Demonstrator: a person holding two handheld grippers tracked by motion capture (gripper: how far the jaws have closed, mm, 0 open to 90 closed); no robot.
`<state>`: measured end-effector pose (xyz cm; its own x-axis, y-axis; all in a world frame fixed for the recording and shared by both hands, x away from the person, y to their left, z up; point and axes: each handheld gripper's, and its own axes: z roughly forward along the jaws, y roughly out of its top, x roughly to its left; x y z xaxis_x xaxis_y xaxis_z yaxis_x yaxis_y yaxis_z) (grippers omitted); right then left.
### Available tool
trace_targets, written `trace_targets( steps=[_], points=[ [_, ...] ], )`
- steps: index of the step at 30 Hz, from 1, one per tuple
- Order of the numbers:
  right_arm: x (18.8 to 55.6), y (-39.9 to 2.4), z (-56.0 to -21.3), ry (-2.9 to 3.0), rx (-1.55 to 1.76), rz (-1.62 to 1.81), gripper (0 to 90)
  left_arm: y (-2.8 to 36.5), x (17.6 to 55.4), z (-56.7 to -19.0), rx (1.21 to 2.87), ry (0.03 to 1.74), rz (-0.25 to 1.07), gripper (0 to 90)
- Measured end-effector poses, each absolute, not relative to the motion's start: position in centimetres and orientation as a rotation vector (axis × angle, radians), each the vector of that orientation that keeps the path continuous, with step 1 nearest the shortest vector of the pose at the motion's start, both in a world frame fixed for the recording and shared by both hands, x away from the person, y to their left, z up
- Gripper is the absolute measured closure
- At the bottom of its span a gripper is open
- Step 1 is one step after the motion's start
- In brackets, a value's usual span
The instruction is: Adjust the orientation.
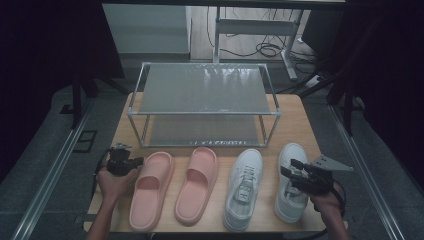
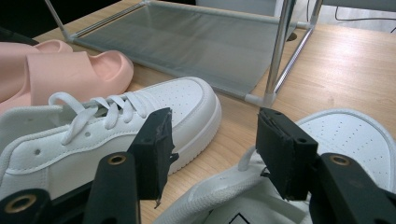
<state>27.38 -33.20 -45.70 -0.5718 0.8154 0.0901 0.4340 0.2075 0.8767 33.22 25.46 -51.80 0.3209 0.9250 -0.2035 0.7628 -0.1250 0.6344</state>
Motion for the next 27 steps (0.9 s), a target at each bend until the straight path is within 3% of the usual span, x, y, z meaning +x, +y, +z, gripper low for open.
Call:
trace_targets(
  steps=[27],
  points=[
    [27.3,-33.1,-45.7,2.096,1.162,1.316,46.3,23.3,33.9,-51.7,1.955,1.441,0.328,90.0]
  ],
)
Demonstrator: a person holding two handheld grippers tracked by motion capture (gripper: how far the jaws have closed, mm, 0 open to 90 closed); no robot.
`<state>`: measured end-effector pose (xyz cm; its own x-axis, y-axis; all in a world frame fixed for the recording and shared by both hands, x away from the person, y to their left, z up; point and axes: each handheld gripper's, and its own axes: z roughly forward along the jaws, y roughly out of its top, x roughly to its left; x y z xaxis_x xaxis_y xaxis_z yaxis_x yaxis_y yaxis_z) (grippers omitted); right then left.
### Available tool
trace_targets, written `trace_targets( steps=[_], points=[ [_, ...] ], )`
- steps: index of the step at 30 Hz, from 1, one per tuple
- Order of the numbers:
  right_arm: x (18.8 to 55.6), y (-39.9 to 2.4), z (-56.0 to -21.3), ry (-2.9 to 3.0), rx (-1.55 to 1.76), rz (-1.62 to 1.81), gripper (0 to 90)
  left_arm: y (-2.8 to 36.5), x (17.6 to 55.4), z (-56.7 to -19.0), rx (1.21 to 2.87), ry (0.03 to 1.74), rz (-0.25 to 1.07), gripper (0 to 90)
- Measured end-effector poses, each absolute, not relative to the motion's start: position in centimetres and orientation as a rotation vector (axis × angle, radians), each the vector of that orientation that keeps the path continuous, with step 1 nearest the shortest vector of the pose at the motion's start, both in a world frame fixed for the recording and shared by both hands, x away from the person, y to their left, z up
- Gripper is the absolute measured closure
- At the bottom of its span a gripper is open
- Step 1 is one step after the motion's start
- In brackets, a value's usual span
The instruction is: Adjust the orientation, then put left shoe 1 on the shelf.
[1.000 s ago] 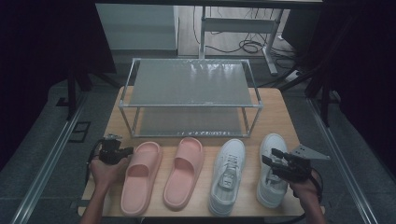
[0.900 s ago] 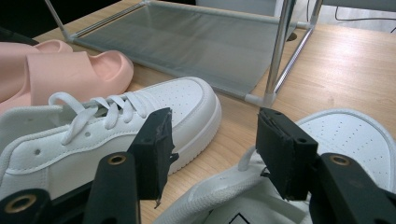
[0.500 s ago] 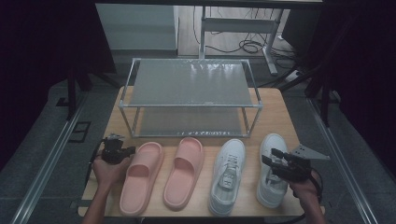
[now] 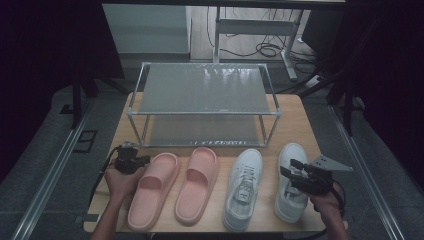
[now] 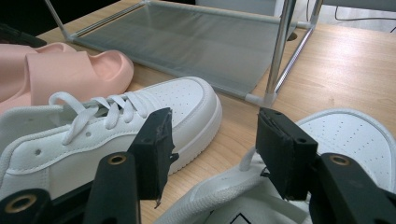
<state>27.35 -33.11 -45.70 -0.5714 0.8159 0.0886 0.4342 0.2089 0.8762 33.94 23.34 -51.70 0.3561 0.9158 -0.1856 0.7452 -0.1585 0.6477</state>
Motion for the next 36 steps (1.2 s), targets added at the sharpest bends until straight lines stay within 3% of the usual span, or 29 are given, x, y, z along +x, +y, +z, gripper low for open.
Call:
trace_targets(
  steps=[11,20,28,33,36],
  points=[
    [27.2,-33.4,-45.4,2.078,1.164,1.323,46.4,25.5,31.6,-50.0,1.882,1.425,0.375,89.5],
    [27.2,-33.3,-45.4,2.082,1.160,1.322,46.3,27.8,27.6,-48.0,1.829,1.390,0.456,89.5],
    [27.1,-33.2,-45.4,2.082,1.160,1.325,46.3,27.4,23.3,-46.9,1.815,1.327,0.497,88.6],
    [27.1,-33.2,-45.2,2.078,1.158,1.328,46.3,26.4,21.6,-46.6,1.806,1.294,0.485,84.7],
    [27.1,-33.3,-45.3,2.076,1.161,1.325,46.3,25.5,20.8,-46.5,1.807,1.272,0.459,77.6]
  ],
)
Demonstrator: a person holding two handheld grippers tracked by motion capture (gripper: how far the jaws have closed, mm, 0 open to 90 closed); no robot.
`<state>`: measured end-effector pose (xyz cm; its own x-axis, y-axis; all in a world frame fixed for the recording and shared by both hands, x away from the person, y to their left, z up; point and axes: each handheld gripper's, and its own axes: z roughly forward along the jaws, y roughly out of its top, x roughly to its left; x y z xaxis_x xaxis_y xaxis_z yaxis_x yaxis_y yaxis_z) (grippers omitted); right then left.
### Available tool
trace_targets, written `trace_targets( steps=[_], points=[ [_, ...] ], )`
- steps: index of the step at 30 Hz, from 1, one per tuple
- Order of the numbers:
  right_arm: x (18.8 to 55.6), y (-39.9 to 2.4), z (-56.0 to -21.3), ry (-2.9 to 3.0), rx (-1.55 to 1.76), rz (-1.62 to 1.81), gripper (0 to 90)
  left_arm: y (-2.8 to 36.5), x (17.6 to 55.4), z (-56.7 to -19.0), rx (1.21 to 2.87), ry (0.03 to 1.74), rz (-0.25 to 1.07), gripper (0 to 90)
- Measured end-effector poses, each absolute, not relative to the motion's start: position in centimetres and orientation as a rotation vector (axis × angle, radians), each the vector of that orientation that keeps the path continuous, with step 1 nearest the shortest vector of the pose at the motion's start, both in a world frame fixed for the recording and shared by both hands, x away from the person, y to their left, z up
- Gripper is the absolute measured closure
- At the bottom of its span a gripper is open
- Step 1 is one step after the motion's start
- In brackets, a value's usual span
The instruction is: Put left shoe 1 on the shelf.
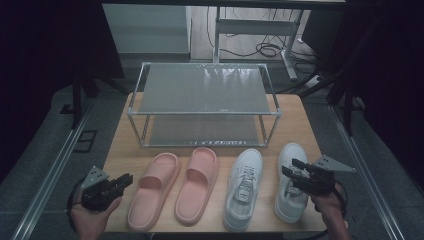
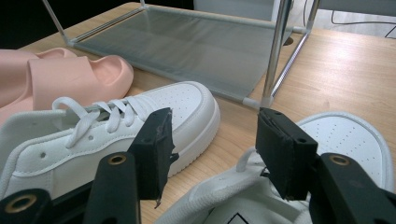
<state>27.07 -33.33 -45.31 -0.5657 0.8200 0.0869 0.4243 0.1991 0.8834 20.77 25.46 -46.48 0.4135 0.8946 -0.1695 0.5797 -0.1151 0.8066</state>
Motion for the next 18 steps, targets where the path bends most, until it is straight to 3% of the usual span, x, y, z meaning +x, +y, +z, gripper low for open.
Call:
trace_targets(
  steps=[5,18],
  points=[
    [27.0,-33.2,-45.2,2.076,1.155,1.327,46.3,23.3,20.2,-46.9,1.852,1.232,0.413,71.2],
    [27.0,-33.2,-45.2,2.078,1.156,1.325,46.3,19.1,21.4,-48.7,1.969,1.189,0.364,67.2]
  ],
)
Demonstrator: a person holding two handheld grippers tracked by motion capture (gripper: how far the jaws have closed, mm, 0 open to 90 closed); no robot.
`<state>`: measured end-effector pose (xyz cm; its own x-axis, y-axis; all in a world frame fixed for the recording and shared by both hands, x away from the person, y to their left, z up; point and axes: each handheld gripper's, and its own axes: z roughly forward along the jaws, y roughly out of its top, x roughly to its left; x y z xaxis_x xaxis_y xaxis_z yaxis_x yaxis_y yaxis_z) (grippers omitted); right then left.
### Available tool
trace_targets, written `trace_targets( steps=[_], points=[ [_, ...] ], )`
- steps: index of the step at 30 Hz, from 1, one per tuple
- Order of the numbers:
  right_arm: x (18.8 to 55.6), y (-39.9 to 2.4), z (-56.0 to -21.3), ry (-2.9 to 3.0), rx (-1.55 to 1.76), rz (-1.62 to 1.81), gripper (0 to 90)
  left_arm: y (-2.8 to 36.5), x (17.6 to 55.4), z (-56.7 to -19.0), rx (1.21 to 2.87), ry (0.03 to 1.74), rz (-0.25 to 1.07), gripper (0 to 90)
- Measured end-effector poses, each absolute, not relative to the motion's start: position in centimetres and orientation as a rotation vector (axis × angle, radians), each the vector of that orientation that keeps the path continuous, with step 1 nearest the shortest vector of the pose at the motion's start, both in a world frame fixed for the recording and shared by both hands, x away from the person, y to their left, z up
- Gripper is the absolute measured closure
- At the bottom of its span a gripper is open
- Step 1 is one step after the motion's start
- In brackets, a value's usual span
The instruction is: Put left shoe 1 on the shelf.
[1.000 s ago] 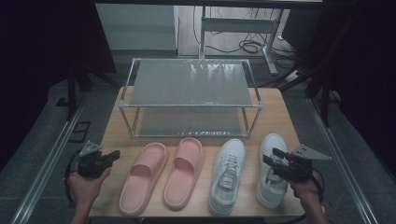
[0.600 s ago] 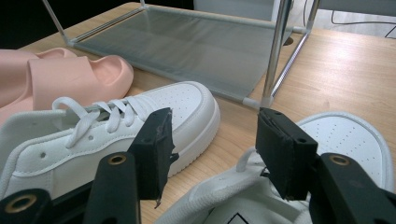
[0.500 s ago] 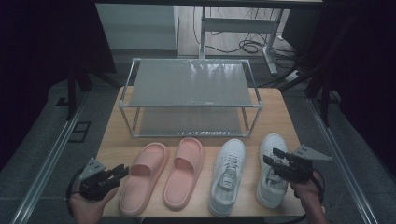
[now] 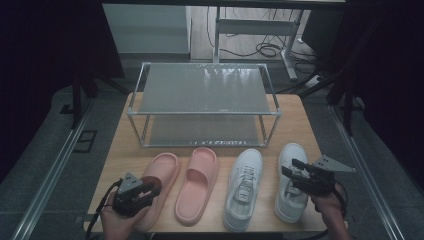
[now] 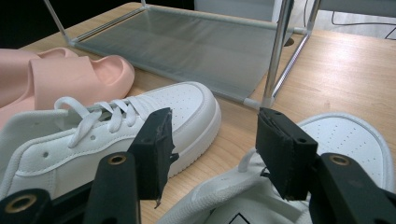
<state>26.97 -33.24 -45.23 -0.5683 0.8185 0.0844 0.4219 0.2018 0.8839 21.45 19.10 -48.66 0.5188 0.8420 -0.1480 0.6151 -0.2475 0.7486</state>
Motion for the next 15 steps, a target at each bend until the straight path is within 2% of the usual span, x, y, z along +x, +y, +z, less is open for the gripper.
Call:
trace_targets(
  steps=[10,15],
  points=[
    [27.0,-33.2,-45.3,2.080,1.156,1.323,46.3,17.6,22.8,-49.8,2.010,1.198,0.366,66.7],
    [27.0,-33.2,-45.3,2.081,1.157,1.322,46.3,17.1,23.5,-50.5,2.034,1.215,0.391,71.4]
  ],
)
